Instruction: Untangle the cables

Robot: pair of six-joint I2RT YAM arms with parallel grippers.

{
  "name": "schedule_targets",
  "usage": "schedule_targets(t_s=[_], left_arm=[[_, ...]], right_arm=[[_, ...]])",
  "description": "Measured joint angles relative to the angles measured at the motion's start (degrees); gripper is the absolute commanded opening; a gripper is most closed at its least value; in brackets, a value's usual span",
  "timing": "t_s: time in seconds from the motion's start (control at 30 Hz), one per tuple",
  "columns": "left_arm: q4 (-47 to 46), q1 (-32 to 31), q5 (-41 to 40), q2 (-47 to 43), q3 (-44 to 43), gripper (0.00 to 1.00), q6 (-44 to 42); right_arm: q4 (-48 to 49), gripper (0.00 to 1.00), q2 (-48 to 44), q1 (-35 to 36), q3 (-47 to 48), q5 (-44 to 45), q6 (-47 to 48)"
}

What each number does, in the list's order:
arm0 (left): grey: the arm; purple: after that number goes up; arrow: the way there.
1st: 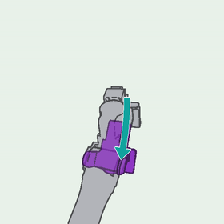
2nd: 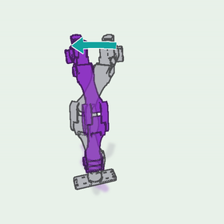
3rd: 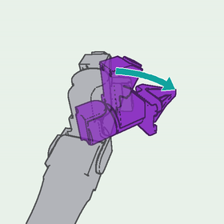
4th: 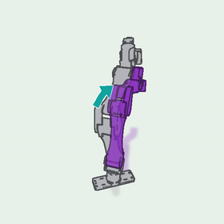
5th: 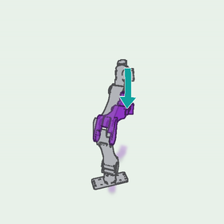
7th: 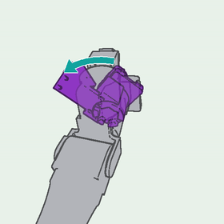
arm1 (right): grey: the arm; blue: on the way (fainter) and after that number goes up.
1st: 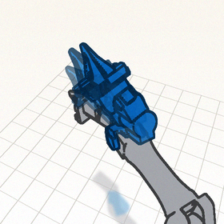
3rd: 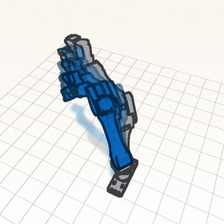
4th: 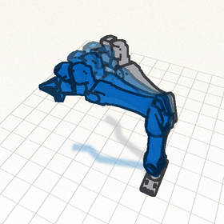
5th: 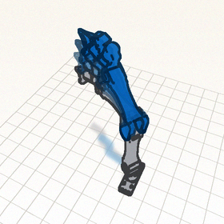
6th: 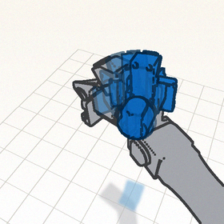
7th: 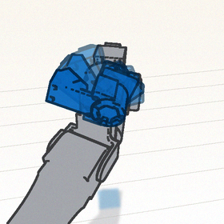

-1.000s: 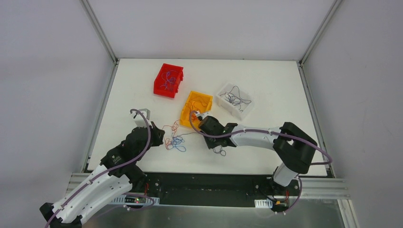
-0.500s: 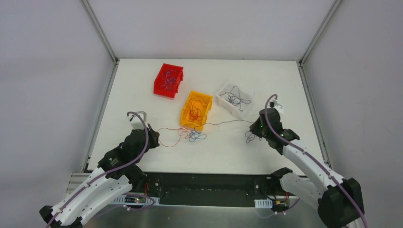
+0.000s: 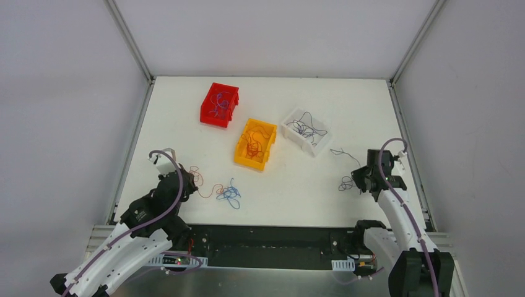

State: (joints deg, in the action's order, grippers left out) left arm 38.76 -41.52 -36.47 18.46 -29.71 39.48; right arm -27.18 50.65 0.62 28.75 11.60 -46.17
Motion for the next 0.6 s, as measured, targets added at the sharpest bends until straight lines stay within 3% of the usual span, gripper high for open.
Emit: schedule_targets(t_s=[0.23,0.4,0.53,0.6], left_arm=[[0.98,0.00,-0.44,0.02,-0.07,0.00,0.55],[0.09,0.00,0.42,2.56,-0.13,0.00,-0.15],[-1.40,0.00,1.55,4.98,-0.57,0.00,-1.44],[-2.19,0.00,2.21,6.14,-0.94,0.00,-2.05]], right_arm=[[3.50,0.00,-2.05,1.31,-1.11,-10.86,4.11],[4.85,0.00,-2.25,10.95,1.60,-14.69,7.28],[6.62,0.00,-2.25,21.86,4.50,-13.84,8.57],[7.43,0.00,-2.16,23.96,5.42,-13.14,9.42]])
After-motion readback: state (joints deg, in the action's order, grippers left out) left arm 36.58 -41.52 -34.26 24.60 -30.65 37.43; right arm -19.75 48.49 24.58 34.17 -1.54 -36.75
